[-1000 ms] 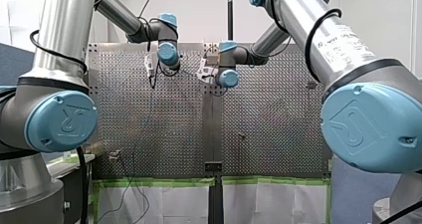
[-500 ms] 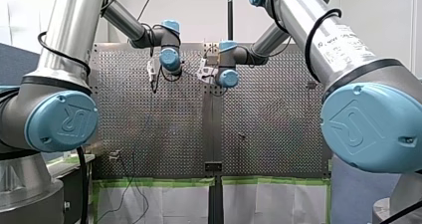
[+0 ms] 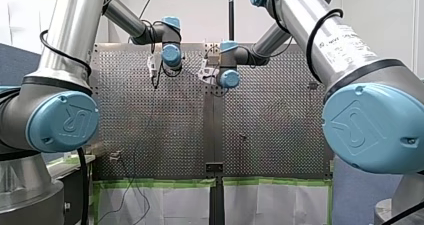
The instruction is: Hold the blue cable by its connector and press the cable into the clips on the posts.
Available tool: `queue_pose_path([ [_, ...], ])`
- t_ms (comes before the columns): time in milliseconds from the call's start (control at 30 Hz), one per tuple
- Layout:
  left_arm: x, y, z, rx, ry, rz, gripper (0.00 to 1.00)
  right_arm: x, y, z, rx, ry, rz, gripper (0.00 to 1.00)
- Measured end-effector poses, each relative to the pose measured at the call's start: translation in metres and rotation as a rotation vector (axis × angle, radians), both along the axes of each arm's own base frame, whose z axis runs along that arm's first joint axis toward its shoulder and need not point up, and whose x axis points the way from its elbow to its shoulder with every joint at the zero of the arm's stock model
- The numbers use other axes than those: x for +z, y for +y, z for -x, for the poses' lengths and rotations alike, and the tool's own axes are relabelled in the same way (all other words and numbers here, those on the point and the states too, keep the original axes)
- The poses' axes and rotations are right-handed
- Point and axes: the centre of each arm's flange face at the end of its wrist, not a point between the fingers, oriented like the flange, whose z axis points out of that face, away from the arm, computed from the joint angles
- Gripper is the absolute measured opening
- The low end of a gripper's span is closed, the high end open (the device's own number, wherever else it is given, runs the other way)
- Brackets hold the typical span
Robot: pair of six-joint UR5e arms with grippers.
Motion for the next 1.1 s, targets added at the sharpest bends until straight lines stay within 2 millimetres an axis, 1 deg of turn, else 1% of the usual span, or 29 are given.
queue_pose_path([
  [400, 0.0038, -0.0004, -0.0032, 0.005, -0.033, 0.000, 1.00, -0.0006, 0.0002, 0.0000, 0.001, 0.001, -0.003, 0.00],
  [433, 0.0041, -0.0005, -0.0035, 0.006, -0.036, -0.003, 0.97, -0.0007, 0.0002, 0.0000, 0.001, 0.001, -0.003, 0.00],
  [467, 0.0044, -0.0006, -0.0036, 0.008, -0.038, -0.006, 0.83, -0.0006, 0.0002, 0.0000, 0.001, 0.001, -0.003, 0.00],
  [500, 0.0048, -0.0005, -0.0037, 0.013, -0.041, -0.012, 0.83, -0.0006, 0.0001, 0.0000, 0.001, 0.001, -0.003, 0.00],
  [567, 0.0051, -0.0002, -0.0036, 0.023, -0.044, -0.021, 0.64, -0.0007, 0.0001, 0.0000, 0.000, 0.001, -0.003, 0.00],
  [600, 0.0052, 0.0000, -0.0034, 0.031, -0.044, -0.026, 0.64, -0.0007, 0.0001, 0.0000, 0.000, 0.001, -0.003, 0.00],
  [633, 0.0053, 0.0000, -0.0031, 0.036, -0.045, -0.030, 0.58, -0.0009, 0.0001, 0.0000, 0.000, 0.001, -0.003, 0.00],
  [667, 0.0053, 0.0000, -0.0029, 0.041, -0.045, -0.034, 0.51, -0.0008, 0.0001, 0.0000, 0.000, 0.001, -0.003, 0.00],
  [700, 0.0054, 0.0000, -0.0025, 0.047, -0.045, -0.039, 0.51, -0.0009, 0.0001, 0.0000, 0.000, 0.001, -0.003, 0.00],
  [733, 0.0055, -0.0001, -0.0022, 0.050, -0.045, -0.043, 0.25, -0.0009, 0.0001, 0.0000, 0.000, 0.001, -0.003, 0.00],
  [767, 0.0055, -0.0004, -0.0019, 0.053, -0.045, -0.046, 0.18, -0.0009, 0.0001, 0.0000, 0.000, 0.001, -0.003, 0.00],
  [800, 0.0057, -0.0010, -0.0015, 0.056, -0.046, -0.048, 0.18, -0.0009, 0.0001, 0.0000, 0.001, 0.002, -0.003, 0.00],
  [867, 0.0058, -0.0018, -0.0010, 0.057, -0.047, -0.051, 0.00, -0.0009, 0.0001, 0.0000, 0.000, 0.002, -0.003, 0.00],
  [1100, 0.0058, -0.0065, 0.0017, 0.050, -0.047, -0.052, 0.00, -0.0011, 0.0002, 0.0001, 0.000, 0.002, -0.004, 0.00],
])
